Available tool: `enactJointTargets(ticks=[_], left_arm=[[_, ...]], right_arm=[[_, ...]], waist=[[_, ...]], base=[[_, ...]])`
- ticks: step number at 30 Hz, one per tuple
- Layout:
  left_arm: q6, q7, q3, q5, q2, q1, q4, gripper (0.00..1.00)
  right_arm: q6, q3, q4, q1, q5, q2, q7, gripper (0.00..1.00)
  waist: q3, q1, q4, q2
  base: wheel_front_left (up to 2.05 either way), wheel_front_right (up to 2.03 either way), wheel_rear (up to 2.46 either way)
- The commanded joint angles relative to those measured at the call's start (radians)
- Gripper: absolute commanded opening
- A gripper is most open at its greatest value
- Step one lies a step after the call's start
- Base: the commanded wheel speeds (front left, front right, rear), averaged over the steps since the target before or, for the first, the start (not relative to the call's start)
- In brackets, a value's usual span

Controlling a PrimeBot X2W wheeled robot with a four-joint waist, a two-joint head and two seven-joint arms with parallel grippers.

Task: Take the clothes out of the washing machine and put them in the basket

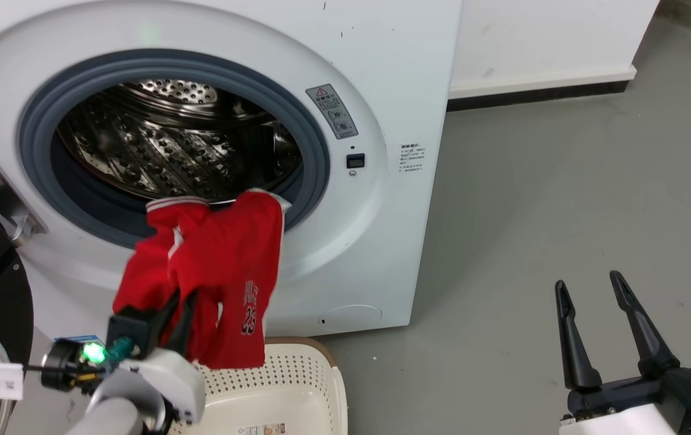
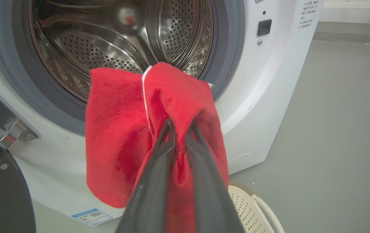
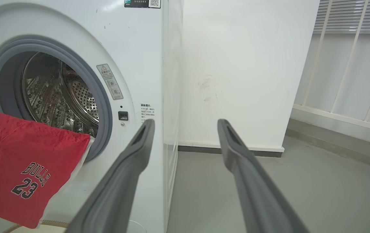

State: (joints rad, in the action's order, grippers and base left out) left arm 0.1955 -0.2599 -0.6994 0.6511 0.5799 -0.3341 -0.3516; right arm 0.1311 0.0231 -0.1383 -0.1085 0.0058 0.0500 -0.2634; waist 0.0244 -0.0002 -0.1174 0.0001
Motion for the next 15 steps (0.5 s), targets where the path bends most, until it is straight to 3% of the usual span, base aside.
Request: enactJointTargets(ticks=[1, 6, 15], left_arm=[[0.005, 0.0, -0.006, -0.004, 0.004, 0.016, 0.01, 0.0], [0.005, 0.005, -0.036, 0.013, -0.01, 0.092, 0.038, 0.0], [-0.037, 0.001, -0.077, 0.04, -0.072, 0.169, -0.062, 0.0]], right_arm=[[-0.001, -0.001, 0.0, -0.007, -0.005, 0.001, -0.002, 1.0], [-0.001, 0.0, 0.0, -0.017, -0.005, 0.001, -0.002, 1.0], [-0.001, 0.004, 0.0, 0.0, -0.006, 0.0, -0.002, 1.0]], waist=[[-0.007, 0.0002, 0.005, -0.0001], [-0.013, 0.0002, 0.004, -0.0001], [0.023, 0.0002, -0.036, -0.0001]], base=[[0.0, 0.0, 0.0], [0.0, 0.0, 0.0], [0.0, 0.0, 0.0]])
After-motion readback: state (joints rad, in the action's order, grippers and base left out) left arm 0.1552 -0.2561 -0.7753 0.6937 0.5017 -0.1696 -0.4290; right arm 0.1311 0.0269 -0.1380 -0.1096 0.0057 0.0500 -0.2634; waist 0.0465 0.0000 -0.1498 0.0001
